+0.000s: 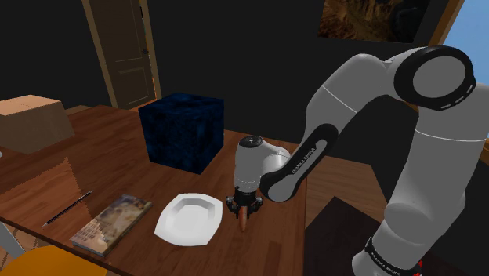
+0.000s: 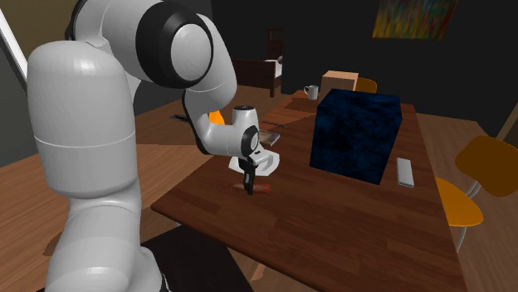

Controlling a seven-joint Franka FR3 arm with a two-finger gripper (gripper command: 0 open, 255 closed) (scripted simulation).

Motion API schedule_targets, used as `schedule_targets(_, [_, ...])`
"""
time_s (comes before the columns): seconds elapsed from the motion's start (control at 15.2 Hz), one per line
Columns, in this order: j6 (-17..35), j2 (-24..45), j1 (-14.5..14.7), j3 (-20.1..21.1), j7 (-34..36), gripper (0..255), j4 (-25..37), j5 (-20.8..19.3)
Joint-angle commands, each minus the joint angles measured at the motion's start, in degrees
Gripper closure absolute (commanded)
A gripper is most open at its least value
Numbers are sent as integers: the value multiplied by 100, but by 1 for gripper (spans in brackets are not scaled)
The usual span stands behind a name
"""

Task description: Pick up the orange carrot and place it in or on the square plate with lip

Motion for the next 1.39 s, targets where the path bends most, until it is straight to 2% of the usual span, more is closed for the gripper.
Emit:
schedule_targets(0.0, [0,0,0,0,0,255,0,0])
schedule_targets(0.33, [1,1,0,-1,1,255,1,-2])
schedule_targets(0.79, [-445,-652,-260,398,-682,255,-16,935])
schedule_targets(1.32, [-1051,-1374,-303,527,-1352,255,82,1846])
